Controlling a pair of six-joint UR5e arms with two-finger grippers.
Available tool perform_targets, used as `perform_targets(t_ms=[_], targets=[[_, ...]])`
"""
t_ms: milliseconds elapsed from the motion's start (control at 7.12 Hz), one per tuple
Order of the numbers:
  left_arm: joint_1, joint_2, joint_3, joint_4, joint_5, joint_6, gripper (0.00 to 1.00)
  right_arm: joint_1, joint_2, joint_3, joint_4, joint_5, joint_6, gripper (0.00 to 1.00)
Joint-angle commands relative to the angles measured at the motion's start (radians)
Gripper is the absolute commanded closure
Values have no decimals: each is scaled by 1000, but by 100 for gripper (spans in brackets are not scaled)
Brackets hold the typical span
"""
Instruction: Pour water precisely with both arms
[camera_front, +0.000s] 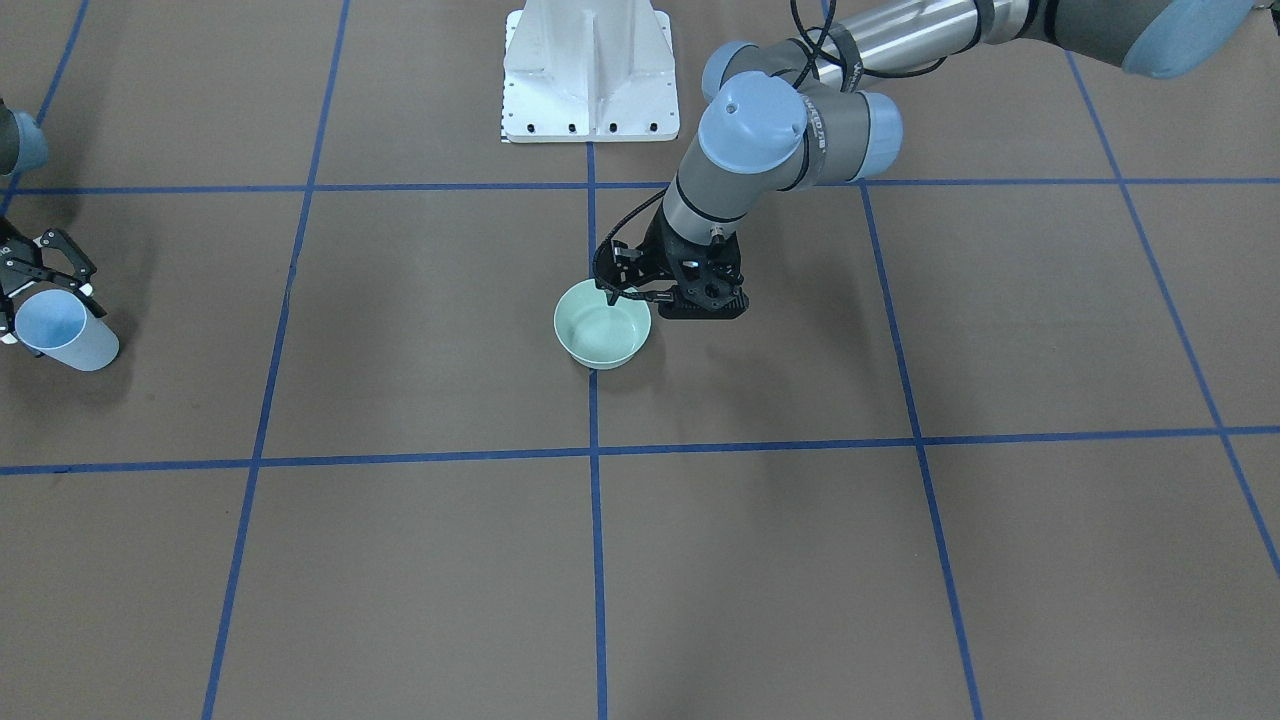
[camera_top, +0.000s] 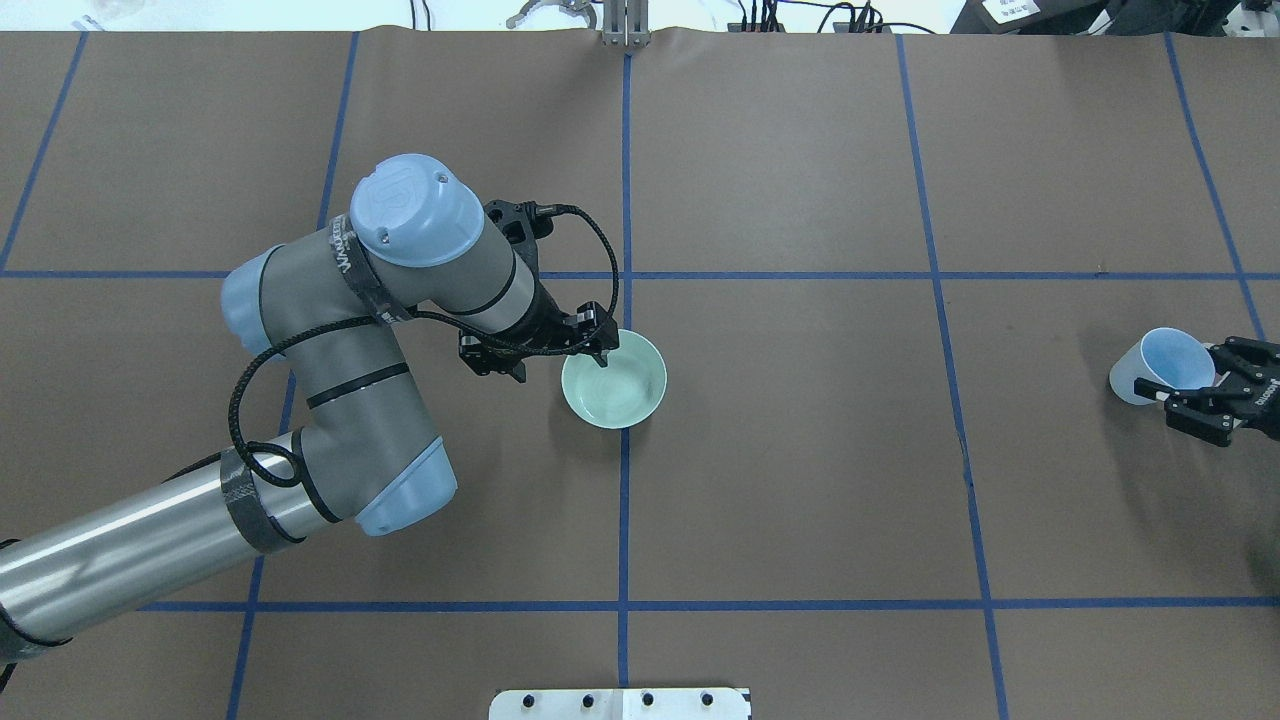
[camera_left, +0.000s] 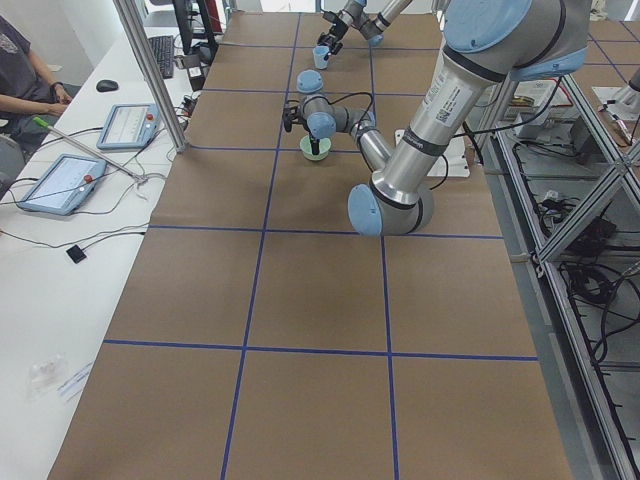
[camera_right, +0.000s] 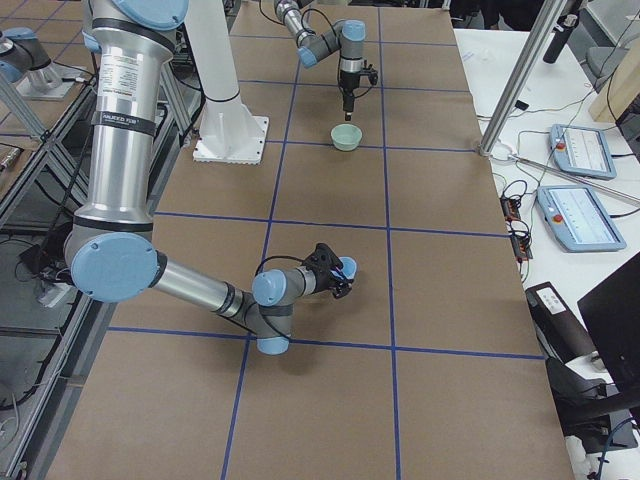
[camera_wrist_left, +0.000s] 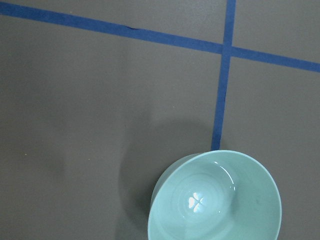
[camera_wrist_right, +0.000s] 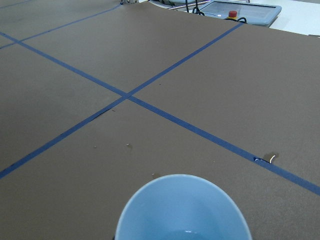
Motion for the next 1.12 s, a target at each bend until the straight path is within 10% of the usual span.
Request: perform_targets(t_ms=[0, 561, 982], targets=[[-11, 6, -8, 0, -4, 2, 0, 5, 7, 199, -195, -3, 11, 67], [-166, 93, -14, -11, -157, 101, 0, -34, 129, 565, -800, -98, 34, 67], [-244, 173, -22, -11, -182, 237, 0, -327, 335, 837, -1431, -401, 37, 67]])
